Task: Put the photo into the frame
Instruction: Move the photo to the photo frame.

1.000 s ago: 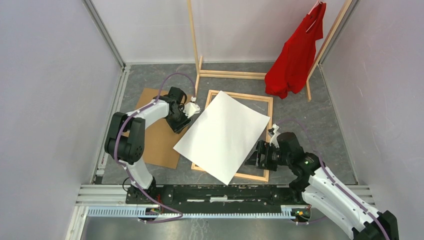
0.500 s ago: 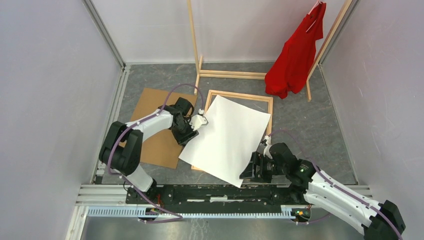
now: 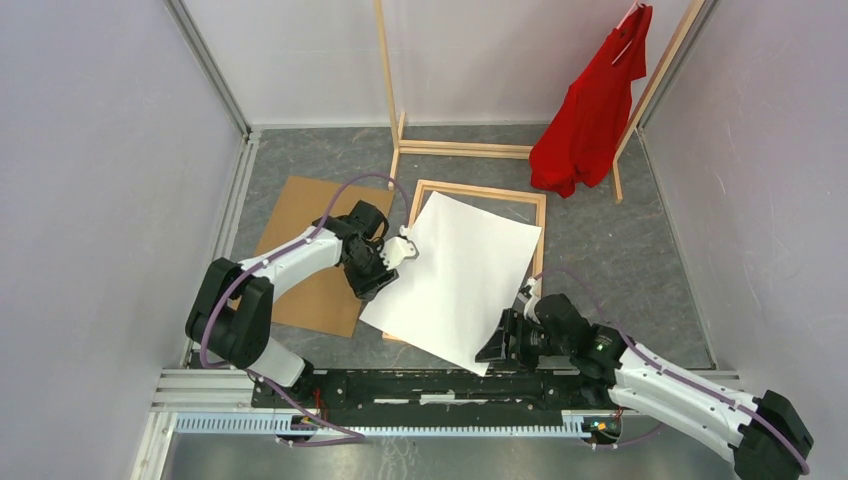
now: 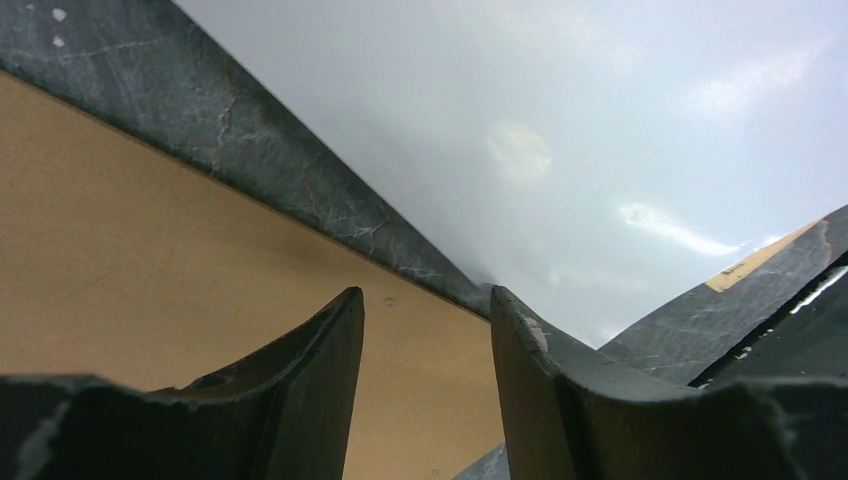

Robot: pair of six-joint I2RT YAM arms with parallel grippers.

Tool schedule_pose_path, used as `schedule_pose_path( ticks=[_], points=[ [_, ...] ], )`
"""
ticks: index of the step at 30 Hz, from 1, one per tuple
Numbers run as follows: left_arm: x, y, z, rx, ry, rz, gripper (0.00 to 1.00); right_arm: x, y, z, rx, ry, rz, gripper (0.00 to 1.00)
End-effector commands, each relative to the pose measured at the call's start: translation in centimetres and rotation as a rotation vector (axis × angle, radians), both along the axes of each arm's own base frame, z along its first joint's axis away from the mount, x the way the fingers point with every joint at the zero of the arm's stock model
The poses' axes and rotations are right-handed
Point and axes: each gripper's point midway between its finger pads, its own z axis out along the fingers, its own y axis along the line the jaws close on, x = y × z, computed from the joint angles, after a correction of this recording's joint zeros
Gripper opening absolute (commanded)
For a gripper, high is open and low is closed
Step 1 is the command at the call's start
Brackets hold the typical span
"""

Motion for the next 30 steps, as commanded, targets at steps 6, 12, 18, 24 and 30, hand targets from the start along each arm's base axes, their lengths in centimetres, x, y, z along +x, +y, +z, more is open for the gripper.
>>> schedule_pose_path(
  ticks=[6,12,18,24,30],
  points=[
    [-2.5,-2.1,0.1,-0.095,0.098,-0.006,0.56,1.2,1.1,0.1,0.016,-0.02,-0.073,0.7],
    [-3.1,-2.0,-0.1,-0.099,0.115,-0.018,0.56,2.5,2.1,1.3,0.089,-0.043,-0.141,0.67],
    [-3.4,-1.8,-0.4,-0.094,0.123,-0.029,0.55,4.0,2.4,2.4,0.163,-0.068,-0.256,0.63],
    [-3.6,-1.9,-0.4,-0.104,0.13,-0.039,0.54,5.3,3.0,4.2,0.253,-0.099,-0.324,0.61],
    [-3.5,-2.1,0.1,-0.113,0.125,-0.045,0.54,6.5,2.4,3.8,0.146,-0.156,-0.348,0.59]
  ],
)
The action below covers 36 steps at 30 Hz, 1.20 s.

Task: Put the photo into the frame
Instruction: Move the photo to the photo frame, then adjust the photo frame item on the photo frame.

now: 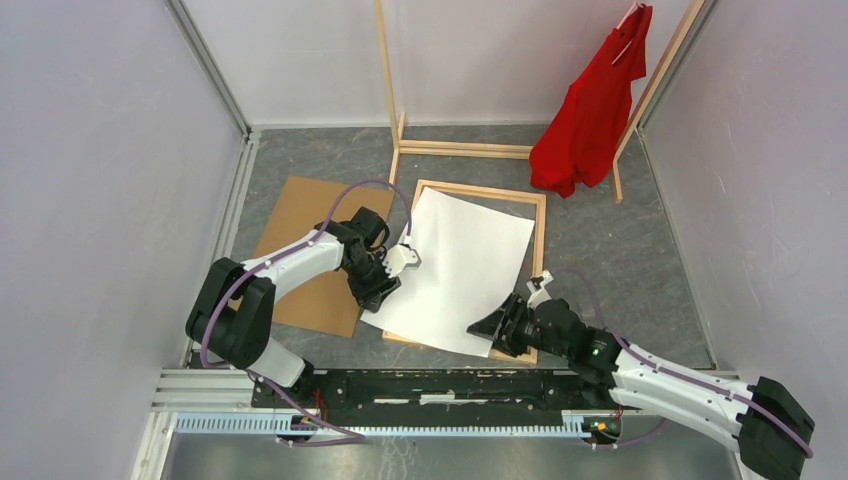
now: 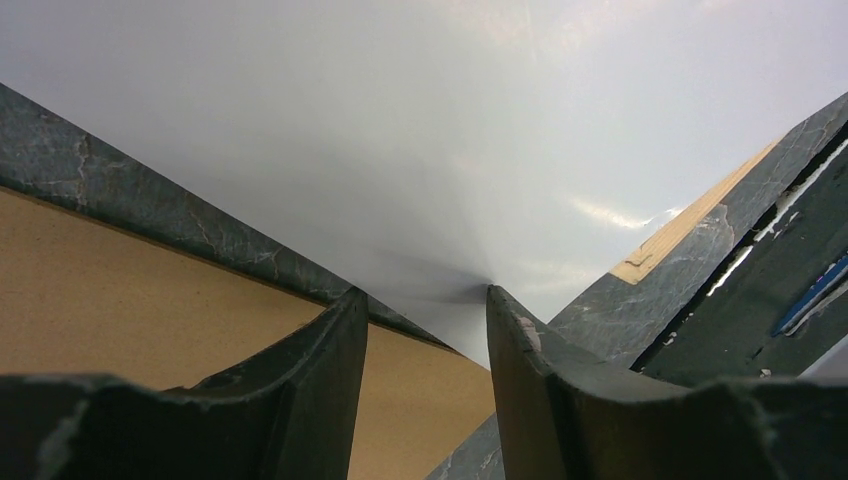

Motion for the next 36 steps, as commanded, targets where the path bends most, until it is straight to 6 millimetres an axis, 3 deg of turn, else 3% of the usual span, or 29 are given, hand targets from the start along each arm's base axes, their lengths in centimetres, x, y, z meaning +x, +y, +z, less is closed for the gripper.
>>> schedule_pose_path(
  ticks=[1,7,9,15,20,28,33,36],
  points=[
    [-0.6,-0.6,0.7,-0.036,0.014,-0.017,0.54,1.9,-0.8,0.5,-0.096,-0.06,-0.072,0.56],
    [0.2,-0.6,1.9,-0.032,-0.022,-0.022,0.58,3.2,-4.8,0.1,-0.382,-0.14,-0.128,0.14],
    [0.8,-0.5,2.6,-0.025,-0.045,-0.02,0.61,3.4,-5.5,0.6,-0.416,-0.16,-0.138,0.08],
    [4.1,-0.3,5.0,0.001,-0.16,0.014,0.66,3.2,-6.9,1.1,-0.513,-0.18,-0.112,0.06],
    [5.9,0.2,4.8,0.038,-0.18,0.054,0.66,3.3,-7.4,1.6,-0.541,-0.195,-0.111,0.07],
    [6.1,0.3,3.7,0.051,-0.168,0.071,0.65,4.3,-6.8,3.1,-0.565,-0.274,-0.084,0.11],
    [5.9,0.4,3.4,0.055,-0.167,0.071,0.65,4.7,-5.1,4.3,-0.554,-0.334,-0.008,0.13],
    [5.7,0.5,3.1,0.057,-0.164,0.071,0.65,4.7,-4.8,4.0,-0.575,-0.337,0.029,0.14]
  ],
)
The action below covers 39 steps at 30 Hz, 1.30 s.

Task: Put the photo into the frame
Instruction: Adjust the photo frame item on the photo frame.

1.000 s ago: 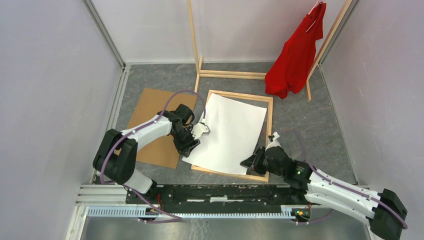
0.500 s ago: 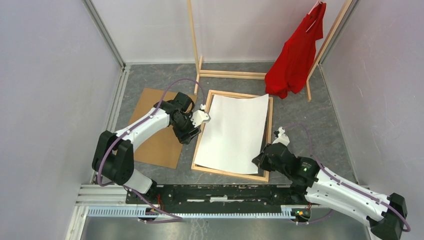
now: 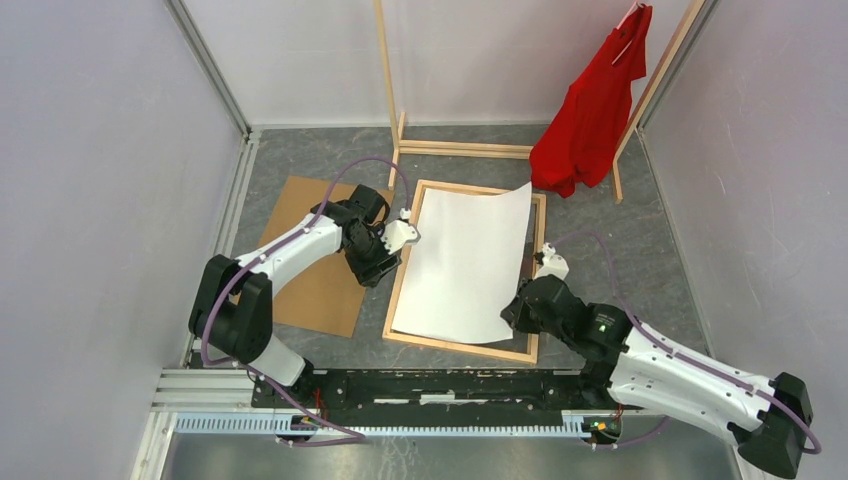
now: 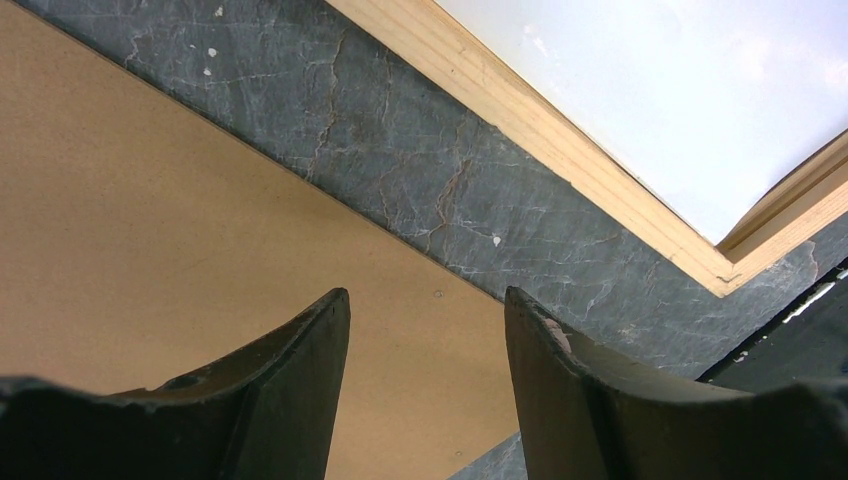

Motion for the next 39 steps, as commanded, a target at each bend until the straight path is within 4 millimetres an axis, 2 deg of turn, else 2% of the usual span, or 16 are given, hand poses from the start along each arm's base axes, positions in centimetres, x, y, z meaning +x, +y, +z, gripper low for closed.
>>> schedule_pose_path(
  ticks=[1,13,16,19,31,36,39],
  points=[
    [0.3,-0.1,-0.3,-0.007,-0.016,0.014,0.65,0.8,1.7,2.1,0.015,-0.064,0.075,0.14],
    [0.3,0.1,-1.0,0.006,-0.009,0.014,0.64,0.8,1.6,0.9,-0.041,-0.085,0.134,0.17],
    [0.3,0.1,-0.9,0.005,-0.013,0.015,0.64,1.2,1.0,0.7,-0.098,-0.107,0.149,0.18],
    [0.3,0.1,-0.9,0.007,-0.011,0.016,0.64,1.6,0.3,0.9,-0.153,-0.127,0.155,0.19],
    [0.7,-0.1,-0.6,0.005,-0.012,0.021,0.63,2.1,0.9,1.7,-0.21,-0.149,0.239,0.26],
    [0.9,-0.2,-0.2,0.0,-0.021,0.023,0.63,1.7,-0.1,0.7,-0.248,-0.094,0.217,0.63],
    [0.9,-0.2,-0.2,-0.002,-0.021,0.023,0.64,1.6,-0.5,0.3,-0.264,-0.067,0.213,0.9]
  ],
)
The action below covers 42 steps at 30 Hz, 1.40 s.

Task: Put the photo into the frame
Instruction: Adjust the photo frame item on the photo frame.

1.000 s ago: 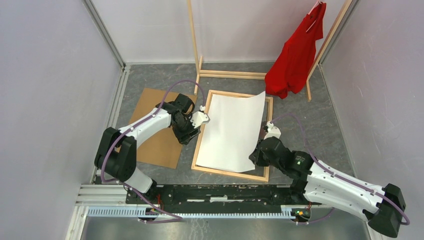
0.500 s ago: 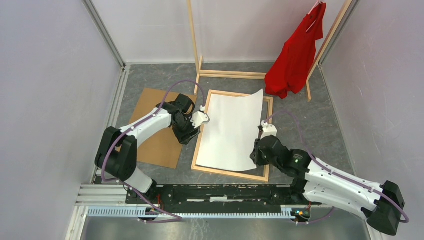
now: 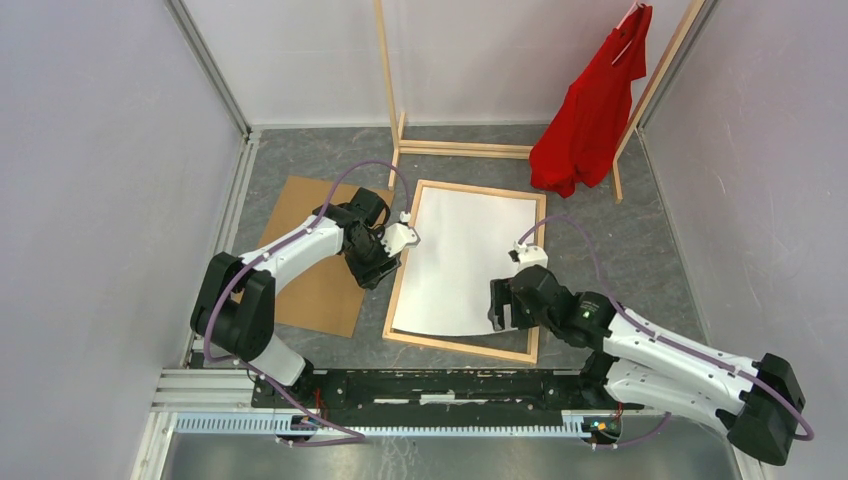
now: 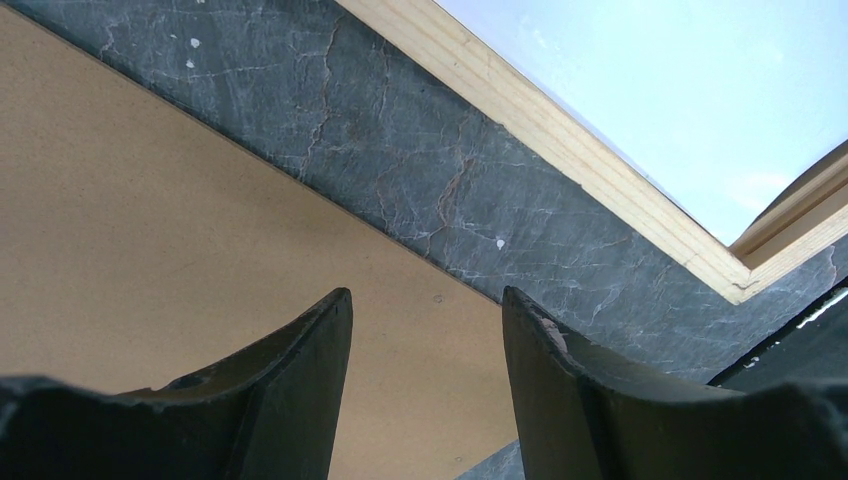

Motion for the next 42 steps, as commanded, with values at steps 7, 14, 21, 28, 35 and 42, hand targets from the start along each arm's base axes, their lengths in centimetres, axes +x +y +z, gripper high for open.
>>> schedule_pose_path(
  ticks=[7,14,21,28,35,42],
  points=[
    [1.0,-0.6,1.1,-0.027,-0.037,0.023,0.66,0.5,-1.5,0.5,-0.137,0.061,-0.008,0.98],
    [1.0,-0.5,1.3,-0.025,-0.04,0.019,0.66,0.9,-3.7,1.4,-0.195,0.054,-0.045,0.98],
    [2.0,-0.7,1.8,-0.031,-0.057,0.04,0.65,7.9,-4.7,7.6,-0.099,-0.131,-0.206,0.98],
    [5.2,1.6,1.8,-0.047,-0.057,0.15,0.64,17.5,-5.0,10.1,0.002,-0.229,-0.323,0.96],
    [6.9,3.4,1.9,-0.062,-0.081,0.192,0.64,24.5,-5.9,5.1,-0.05,-0.152,-0.383,0.82],
    [8.2,5.7,1.5,-0.06,-0.081,0.245,0.64,28.2,-6.2,2.1,-0.1,-0.112,-0.415,0.54]
  ],
)
